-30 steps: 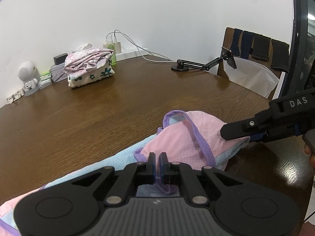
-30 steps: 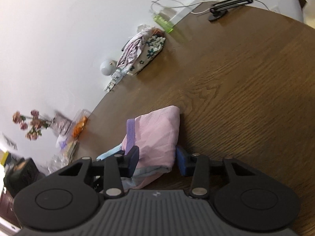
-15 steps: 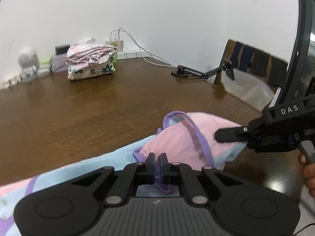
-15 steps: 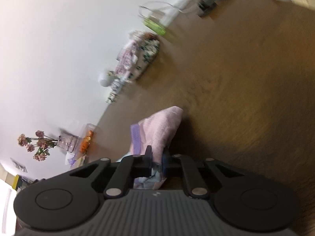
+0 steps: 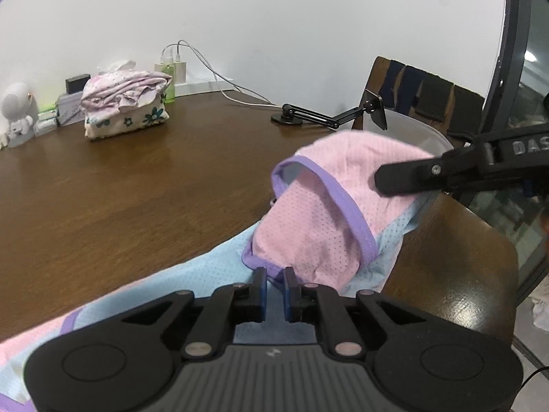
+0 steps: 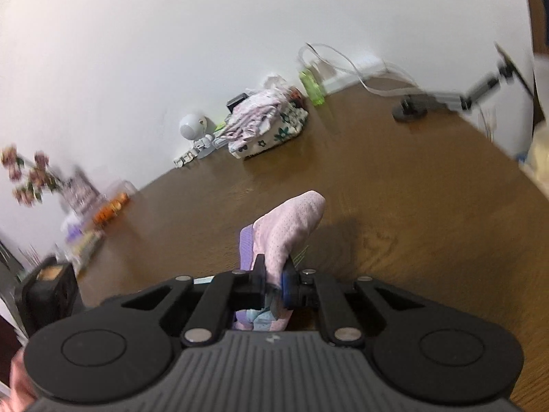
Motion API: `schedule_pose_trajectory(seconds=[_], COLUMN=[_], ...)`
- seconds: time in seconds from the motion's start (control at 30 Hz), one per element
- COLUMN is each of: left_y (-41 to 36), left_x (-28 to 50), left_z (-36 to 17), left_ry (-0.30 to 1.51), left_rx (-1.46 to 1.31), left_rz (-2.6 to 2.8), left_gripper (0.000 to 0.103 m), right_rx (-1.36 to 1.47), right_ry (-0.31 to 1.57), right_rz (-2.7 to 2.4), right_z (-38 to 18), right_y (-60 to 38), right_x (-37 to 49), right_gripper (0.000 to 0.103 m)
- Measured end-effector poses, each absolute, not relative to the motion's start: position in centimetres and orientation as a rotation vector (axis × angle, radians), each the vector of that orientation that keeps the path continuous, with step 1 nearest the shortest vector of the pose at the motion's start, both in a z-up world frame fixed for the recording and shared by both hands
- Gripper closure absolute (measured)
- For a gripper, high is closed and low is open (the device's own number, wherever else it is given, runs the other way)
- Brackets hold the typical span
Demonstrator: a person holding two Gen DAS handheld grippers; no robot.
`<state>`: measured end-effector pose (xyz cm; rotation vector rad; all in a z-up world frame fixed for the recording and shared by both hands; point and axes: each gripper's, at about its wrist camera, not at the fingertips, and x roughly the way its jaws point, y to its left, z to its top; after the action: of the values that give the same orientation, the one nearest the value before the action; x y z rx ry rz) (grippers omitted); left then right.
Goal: Fold clothes
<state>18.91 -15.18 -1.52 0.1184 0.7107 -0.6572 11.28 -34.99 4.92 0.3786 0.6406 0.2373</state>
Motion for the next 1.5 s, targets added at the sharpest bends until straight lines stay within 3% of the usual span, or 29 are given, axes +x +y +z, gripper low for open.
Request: schedule_pose_trajectory(seconds=[0.2, 0.6, 1.27, 1.3, 1.4, 1.5], left_y=[-10.8, -1.6, 1.4, 1.5, 1.6, 1.4], left_x=[16.9, 15.0, 13.4, 13.4, 13.6, 13.4], left_z=[1.0, 0.6, 0.1, 0.3, 0.9, 2.0], left_ry=[0.614, 0.676, 0.681, 0.679, 0.659, 0.620], left_rx=[0.082, 0.049, -0.037, -0.040, -0.063, -0.077], left_rz=[-0.599, -0.546, -0.547, -0.542, -0.522, -0.533], left_gripper=[0.092, 0.093, 0.092, 0.092, 0.091, 0.091], right_rx=[0.165, -0.263, -0.194, -0.182, -0.084, 0.037], right_ry=[0.628, 0.665, 0.788, 0.786, 0.763, 0.689], right_rz=[0.228, 0.255, 0.390, 0.396, 0.456, 0.497], right_z=[7.4, 9.0, 3.0, 2.8, 3.0, 4.4], right_y=[-32.2, -21.6, -15.7, -15.8, -16.8, -19.6], right_x=[11.4, 12.2, 12.8, 12.7, 12.3, 11.1], right_gripper=[0.095, 0.095, 0.092, 0.087, 0.055, 0.052])
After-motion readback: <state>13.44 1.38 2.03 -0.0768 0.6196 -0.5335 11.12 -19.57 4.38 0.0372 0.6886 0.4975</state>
